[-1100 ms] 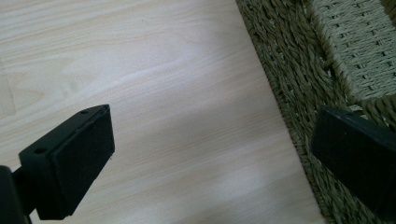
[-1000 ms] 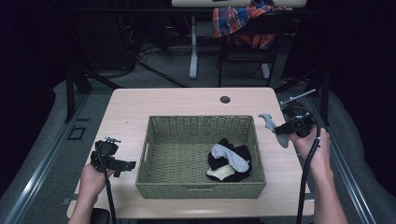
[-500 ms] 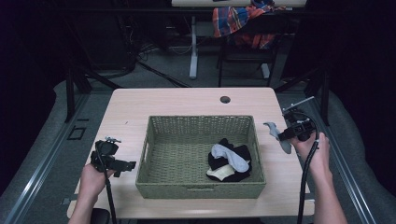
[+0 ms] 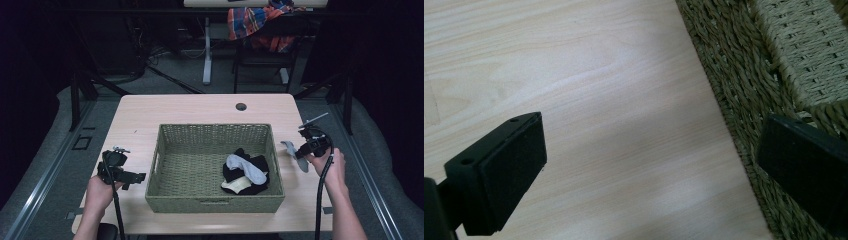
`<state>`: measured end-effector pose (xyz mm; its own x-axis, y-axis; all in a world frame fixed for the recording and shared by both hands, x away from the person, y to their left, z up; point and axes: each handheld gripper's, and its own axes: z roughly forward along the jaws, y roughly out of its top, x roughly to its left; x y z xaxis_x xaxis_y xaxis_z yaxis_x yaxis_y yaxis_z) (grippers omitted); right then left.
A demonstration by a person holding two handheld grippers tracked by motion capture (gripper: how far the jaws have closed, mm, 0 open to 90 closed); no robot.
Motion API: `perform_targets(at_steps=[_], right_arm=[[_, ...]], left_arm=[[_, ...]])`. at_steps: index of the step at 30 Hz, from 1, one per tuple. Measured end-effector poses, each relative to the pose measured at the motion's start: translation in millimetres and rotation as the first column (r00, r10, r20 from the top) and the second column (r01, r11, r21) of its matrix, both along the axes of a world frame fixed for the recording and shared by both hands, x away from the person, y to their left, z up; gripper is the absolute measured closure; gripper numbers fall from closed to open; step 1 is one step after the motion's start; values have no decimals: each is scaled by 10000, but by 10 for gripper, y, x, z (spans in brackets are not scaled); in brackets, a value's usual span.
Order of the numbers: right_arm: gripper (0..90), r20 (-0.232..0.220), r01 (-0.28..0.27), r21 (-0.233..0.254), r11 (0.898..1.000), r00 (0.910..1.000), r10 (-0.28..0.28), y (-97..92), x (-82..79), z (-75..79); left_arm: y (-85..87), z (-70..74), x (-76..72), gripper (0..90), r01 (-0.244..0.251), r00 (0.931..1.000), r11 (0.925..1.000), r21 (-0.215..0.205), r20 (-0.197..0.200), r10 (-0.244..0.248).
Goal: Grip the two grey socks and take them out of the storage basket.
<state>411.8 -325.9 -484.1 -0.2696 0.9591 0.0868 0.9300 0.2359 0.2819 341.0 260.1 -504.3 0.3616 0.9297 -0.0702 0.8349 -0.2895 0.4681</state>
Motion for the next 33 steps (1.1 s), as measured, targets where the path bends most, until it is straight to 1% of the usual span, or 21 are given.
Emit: perform_targets(at_steps=[1, 2, 3, 6, 7, 8, 9, 10, 12, 13, 14, 16, 18, 19, 20, 21, 23, 24, 28, 32, 33], right_arm=[[851, -189, -90, -88, 9999, 9998, 88, 1, 16, -34], [851, -210, 18, -43, 10000, 9998, -19, 15, 22, -81], [849, -420, -118, -100, 9999, 9991, 114, 19, 33, -107], [838, -863, -270, 25, 9996, 9959, 271, 31, 54, -192], [836, -756, -70, 100, 9999, 9971, 77, 42, 47, -227], [832, -1056, -253, 27, 9997, 9941, 254, 31, 56, -231], [827, -939, -84, 57, 9999, 9955, 89, 40, 48, -256], [814, -1134, -254, 23, 9997, 9932, 255, 28, 57, -250], [773, -1072, -182, 134, 9997, 9941, 195, 34, 50, -256], [737, -1140, -340, 96, 9994, 9929, 348, 24, 54, -234], [705, -1133, -340, 224, 9992, 9929, 363, 24, 52, -215], [657, -1007, -470, 331, 9983, 9937, 501, 24, 37, -156], [598, -787, -466, 318, 9984, 9957, 489, 30, 14, -86], [577, -607, -395, 531, 9978, 9972, 427, 30, 0, -59], [541, -631, -529, 442, 9976, 9965, 556, 23, -7, -10], [518, -530, -555, 434, 9975, 9969, 578, 23, -17, 27], [465, -290, -454, 389, 9982, 9985, 466, 33, -37, 89], [434, -250, -508, 450, 9977, 9983, 519, 30, -43, 124], [322, 194, -584, 532, 9969, 9982, 575, 60, -82, 277], [293, 385, -1039, 622, 9926, 9941, 1016, 121, -118, 415], [284, 547, -1050, 593, 9927, 9933, 1018, 144, -127, 445]], left_arm=[[4, -1, 1, 2, -8, 10000, 10000, 5, -12, 8], [5, -3, 2, 2, -23, 10000, 10000, -12, -33, 23], [5, -4, 4, 3, -17, 10000, 10000, -15, -55, 17], [-3, 0, 3, 2, 39, 10000, 10000, 10, -56, -39], [-3, 0, 3, 2, 39, 10000, 10000, 10, -56, -39], [-3, 0, 1, 3, 8, 10000, 10000, 8, -66, -8], [-1, 0, -1, 3, -7, 10000, 10000, 6, -44, 7], [4, 1, -1, 3, -8, 10000, 10000, 7, -39, 8], [2, -3, 2, 3, -40, 10000, 10000, 8, -39, 40], [-1, -3, 2, 3, -20, 10000, 10000, 8, -49, 20], [-3, -2, 0, 3, -5, 10000, 10000, 7, -39, 5], [-1, -5, 4, 3, -14, 10000, 10000, 15, -39, 14], [1, -5, 4, 3, -27, 10000, 10000, 9, -41, 27], [0, -2, 1, 3, -19, 10000, 10000, 8, -29, 19], [1, 0, -1, 3, -18, 10000, 10000, 3, -12, 18], [2, 0, 0, 3, -15, 10000, 10000, -3, -14, 15], [5, -3, 1, 3, -31, 10000, 10000, -15, -23, 31], [5, -3, 1, 3, -32, 10000, 10000, -13, -18, 32], [1, -7, 5, 3, -37, 10000, 10000, -1, -41, 37], [-5, -3, 4, 3, 17, 10000, 10000, 22, -62, -17], [-5, -5, 6, 3, 11, 10000, 10000, 24, -63, -11]])
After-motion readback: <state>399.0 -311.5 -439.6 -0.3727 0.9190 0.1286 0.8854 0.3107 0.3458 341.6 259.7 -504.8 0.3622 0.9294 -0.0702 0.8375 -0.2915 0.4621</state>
